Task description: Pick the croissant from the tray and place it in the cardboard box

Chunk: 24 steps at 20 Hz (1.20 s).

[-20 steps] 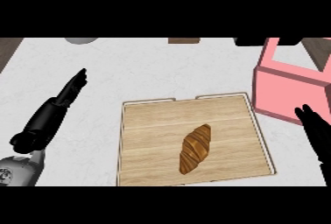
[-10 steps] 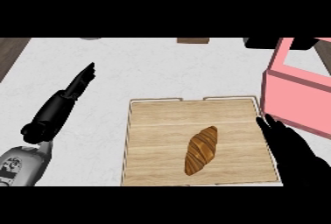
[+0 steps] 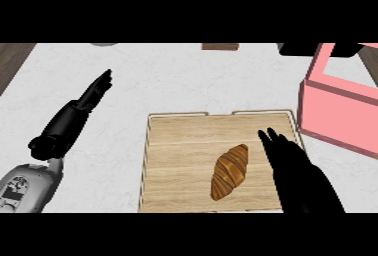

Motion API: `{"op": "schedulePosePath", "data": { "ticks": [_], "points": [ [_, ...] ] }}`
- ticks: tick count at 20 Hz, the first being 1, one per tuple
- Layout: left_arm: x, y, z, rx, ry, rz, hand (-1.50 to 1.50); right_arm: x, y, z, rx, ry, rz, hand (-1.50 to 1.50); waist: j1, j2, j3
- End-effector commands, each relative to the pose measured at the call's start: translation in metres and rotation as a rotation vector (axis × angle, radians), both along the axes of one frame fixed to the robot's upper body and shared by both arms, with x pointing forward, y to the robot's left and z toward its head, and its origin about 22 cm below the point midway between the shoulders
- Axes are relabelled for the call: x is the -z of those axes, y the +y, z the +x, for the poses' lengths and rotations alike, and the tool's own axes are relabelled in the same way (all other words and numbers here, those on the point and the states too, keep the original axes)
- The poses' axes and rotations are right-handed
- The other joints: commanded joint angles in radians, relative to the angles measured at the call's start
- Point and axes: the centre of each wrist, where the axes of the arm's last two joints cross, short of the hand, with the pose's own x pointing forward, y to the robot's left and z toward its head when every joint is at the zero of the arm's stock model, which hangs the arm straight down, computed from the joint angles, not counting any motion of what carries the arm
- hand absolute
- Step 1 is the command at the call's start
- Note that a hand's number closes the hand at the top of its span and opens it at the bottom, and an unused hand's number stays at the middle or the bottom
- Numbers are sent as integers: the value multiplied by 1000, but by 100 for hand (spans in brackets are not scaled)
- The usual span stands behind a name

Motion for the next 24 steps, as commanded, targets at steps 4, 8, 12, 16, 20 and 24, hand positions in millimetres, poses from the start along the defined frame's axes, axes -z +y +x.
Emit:
{"op": "schedulePosePath", "data": {
  "ticks": [4,8,12,16,20,24],
  "points": [
    [1,3,-1,10,8,-9,0,11,44,26,184,84,-156,-150,-4,-4,1],
    [10,4,-5,-21,18,5,0,15,58,27,189,78,-177,-150,-27,-11,3],
    [13,9,-8,-22,14,-11,0,30,79,34,217,102,-202,-150,-24,-9,5],
    [16,17,-7,-35,10,14,0,32,88,40,219,127,-247,-150,-32,-8,5],
    [21,5,-12,-42,6,-5,0,40,91,51,253,144,-279,-150,-30,-5,7],
    [-1,8,-2,-31,1,-5,0,33,105,53,240,148,-255,-150,-31,-4,8]
  ]
}}
